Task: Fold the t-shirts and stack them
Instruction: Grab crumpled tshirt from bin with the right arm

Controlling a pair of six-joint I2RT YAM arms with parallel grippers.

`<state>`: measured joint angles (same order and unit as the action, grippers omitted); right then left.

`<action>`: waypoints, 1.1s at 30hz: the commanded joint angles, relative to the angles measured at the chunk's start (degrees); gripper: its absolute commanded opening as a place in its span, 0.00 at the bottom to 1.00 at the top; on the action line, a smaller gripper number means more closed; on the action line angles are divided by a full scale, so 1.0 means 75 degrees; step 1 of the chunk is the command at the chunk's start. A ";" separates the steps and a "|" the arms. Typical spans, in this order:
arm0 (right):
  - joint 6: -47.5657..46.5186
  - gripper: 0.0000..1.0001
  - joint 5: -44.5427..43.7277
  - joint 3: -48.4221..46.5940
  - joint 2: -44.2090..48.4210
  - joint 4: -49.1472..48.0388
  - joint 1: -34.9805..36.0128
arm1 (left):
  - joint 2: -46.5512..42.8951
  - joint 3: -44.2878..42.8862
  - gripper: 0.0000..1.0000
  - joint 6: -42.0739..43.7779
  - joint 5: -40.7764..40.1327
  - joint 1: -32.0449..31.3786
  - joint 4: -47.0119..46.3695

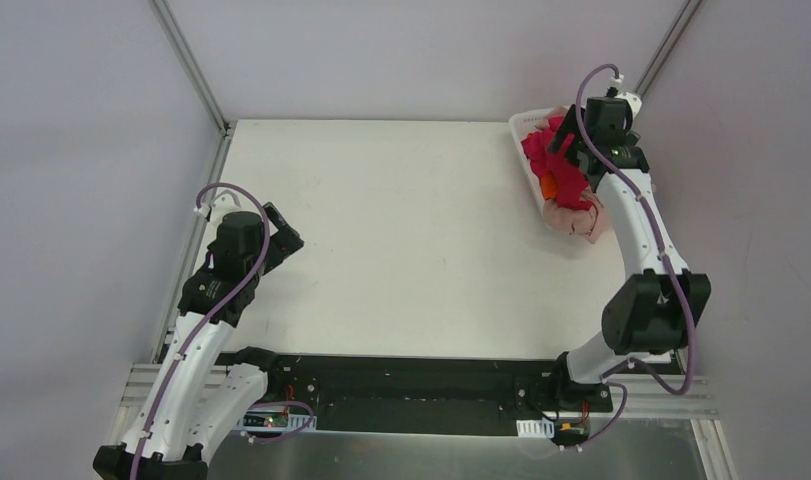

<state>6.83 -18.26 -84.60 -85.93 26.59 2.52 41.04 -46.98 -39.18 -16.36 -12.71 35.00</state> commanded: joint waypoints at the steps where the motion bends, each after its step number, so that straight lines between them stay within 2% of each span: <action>1: -0.0631 0.99 -0.0246 -0.0831 -0.1088 -0.0468 -0.0213 | 0.0084 0.0088 1.00 0.0161 -0.0306 -0.0016 -0.0050; 5: -0.0553 0.96 0.0012 -0.1269 -0.2052 -0.0822 -0.0308 | 0.0296 0.0078 1.00 0.0144 -0.0332 -0.0016 -0.0050; 6: -0.0539 0.86 0.0036 -0.1378 -0.2218 -0.0890 -0.0309 | 0.0337 0.0058 1.00 0.0155 -0.0311 -0.0013 -0.0050; 8: -0.0642 0.50 0.0170 -0.1610 -0.2383 -0.1020 -0.0304 | 0.0401 0.0034 1.00 0.0163 -0.0303 -0.0016 -0.0050; 12: -0.0767 0.00 0.0293 -0.2006 -0.2062 -0.1278 -0.0310 | 0.0437 -0.0003 1.00 0.0136 -0.0282 -0.0016 -0.0050; 19: -0.0518 0.00 -0.0047 -0.2114 -0.0790 -0.2250 -0.0307 | 0.0389 -0.0046 1.00 0.0045 -0.0189 -0.0016 -0.0049; 23: -0.0470 0.00 0.0085 -0.2665 -0.0391 -0.2526 -0.0302 | 0.0269 -0.0075 1.00 0.0062 -0.0143 -0.0016 -0.0050; 28: 0.0098 0.00 0.1731 -0.3227 0.0209 -0.3205 -0.0307 | 0.0151 -0.0051 1.00 0.0035 -0.0022 -0.0016 -0.0050; 33: 0.1250 0.00 0.3044 -0.4060 0.0498 -0.3187 -0.0171 | 0.0023 -0.0023 1.00 -0.0007 0.0079 -0.0016 -0.0050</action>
<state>8.69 -5.76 -109.75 -86.24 9.26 0.25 42.35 -46.87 -39.22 -16.73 -12.71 34.98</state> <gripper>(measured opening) 0.059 0.996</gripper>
